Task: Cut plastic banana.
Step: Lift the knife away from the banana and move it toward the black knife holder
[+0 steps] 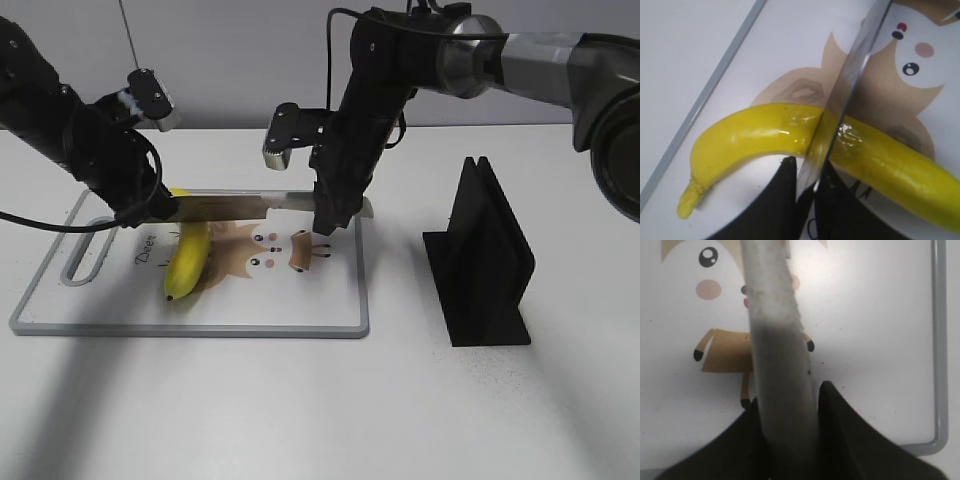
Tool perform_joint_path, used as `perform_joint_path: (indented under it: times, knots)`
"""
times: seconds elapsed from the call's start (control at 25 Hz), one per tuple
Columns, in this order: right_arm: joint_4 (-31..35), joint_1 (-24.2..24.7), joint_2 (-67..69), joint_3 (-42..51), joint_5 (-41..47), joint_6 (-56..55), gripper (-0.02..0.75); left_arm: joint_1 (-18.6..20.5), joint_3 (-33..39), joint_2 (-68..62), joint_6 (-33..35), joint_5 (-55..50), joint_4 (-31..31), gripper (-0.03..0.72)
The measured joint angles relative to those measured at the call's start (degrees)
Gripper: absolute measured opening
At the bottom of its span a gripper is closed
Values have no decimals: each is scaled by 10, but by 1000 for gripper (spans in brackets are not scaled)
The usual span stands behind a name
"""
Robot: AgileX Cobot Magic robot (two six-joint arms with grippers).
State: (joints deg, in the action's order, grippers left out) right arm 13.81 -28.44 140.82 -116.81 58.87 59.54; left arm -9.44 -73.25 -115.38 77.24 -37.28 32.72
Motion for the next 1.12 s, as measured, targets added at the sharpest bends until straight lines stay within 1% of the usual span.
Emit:
perform_joint_path:
  times: [0.32,0.44,0.68,0.92,1.12]
  knots:
    - [-2,0,2,-4,-6,0,223,0,0,-2,0,8,1,89]
    - [-3,0,6,-24,18,0,223,0,0,1,0,8,1,90]
    - [-3,-2,19,-103,84,-3,223,0,9,21,-9,15,-12,90]
    - [9,-5,-4,-108,108,-3,225,0,22,54,-20,-5,-31,65]
    - [13,-5,-32,-108,109,-3,225,0,23,101,-20,-9,-43,64]
